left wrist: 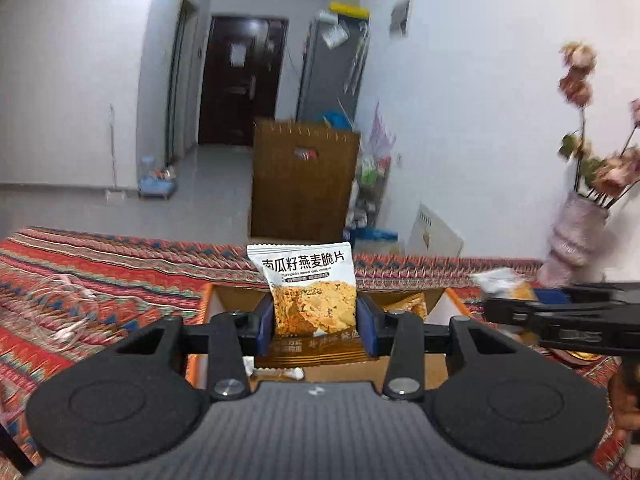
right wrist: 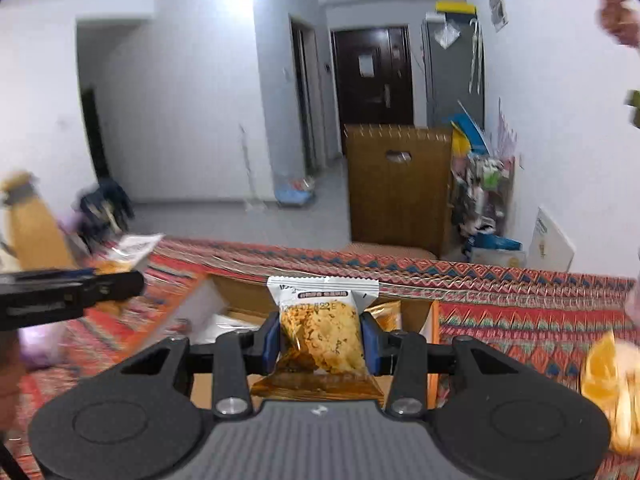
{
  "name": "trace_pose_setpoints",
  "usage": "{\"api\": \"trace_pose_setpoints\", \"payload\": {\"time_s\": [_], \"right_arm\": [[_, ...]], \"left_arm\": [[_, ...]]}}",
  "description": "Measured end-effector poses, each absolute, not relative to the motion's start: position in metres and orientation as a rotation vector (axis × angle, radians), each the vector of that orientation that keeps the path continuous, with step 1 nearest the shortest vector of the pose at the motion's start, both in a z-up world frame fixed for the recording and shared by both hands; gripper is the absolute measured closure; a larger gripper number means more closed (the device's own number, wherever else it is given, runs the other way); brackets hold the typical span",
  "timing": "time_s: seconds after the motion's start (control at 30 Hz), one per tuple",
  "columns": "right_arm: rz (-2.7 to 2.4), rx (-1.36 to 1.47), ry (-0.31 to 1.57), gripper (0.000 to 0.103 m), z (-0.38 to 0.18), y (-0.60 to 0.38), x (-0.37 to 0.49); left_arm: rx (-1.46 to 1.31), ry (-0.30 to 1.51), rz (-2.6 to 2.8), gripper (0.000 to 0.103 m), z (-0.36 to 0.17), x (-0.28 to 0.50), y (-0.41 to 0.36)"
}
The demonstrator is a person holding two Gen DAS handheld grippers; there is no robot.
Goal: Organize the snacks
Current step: 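Lift both held packets and carry them over the cardboard box, then lower the packets into the box and open both tools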
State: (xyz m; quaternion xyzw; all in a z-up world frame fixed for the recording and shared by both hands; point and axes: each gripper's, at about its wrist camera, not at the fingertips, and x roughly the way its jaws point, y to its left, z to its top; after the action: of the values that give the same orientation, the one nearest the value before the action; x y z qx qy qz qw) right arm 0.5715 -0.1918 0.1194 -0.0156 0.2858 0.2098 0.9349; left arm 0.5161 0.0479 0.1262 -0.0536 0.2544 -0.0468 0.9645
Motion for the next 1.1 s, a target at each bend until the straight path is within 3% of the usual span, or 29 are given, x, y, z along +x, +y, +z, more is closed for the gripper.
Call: {"api": "trace_pose_setpoints", "payload": {"time_s": [0.2,0.43,0.57,0.67,0.87,0.97,1.1], "right_arm": [[0.369,-0.093,0.799,0.063,0.066,-0.150,0.683],[0.338,-0.108,0.982,0.063,0.011,-0.130,0.731],[0.311,-0.161,1.015,0.054,0.006,-0.119,0.737],[0.323,-0.096,1.030,0.043,0.009,-0.119,0.745],[0.340,-0.045,0.990,0.042,0.025,-0.129,0.731],[0.359,-0.073,0.941,0.032,0.044,-0.133,0.713],[0.364,-0.131,0.906,0.031,0.073,-0.139,0.682]], "left_arm": [[-0.070,0.681,-0.088,0.061,0.083,0.606,0.040],[-0.038,0.843,-0.099,0.060,0.029,0.656,0.030],[-0.083,0.906,-0.060,0.057,0.017,0.669,0.034],[-0.152,0.900,-0.048,0.052,0.018,0.670,0.045],[-0.161,0.849,-0.044,0.045,0.042,0.650,0.056],[-0.172,0.838,-0.059,0.043,0.059,0.633,0.058],[-0.149,0.803,-0.068,0.036,0.088,0.603,0.056]]}}
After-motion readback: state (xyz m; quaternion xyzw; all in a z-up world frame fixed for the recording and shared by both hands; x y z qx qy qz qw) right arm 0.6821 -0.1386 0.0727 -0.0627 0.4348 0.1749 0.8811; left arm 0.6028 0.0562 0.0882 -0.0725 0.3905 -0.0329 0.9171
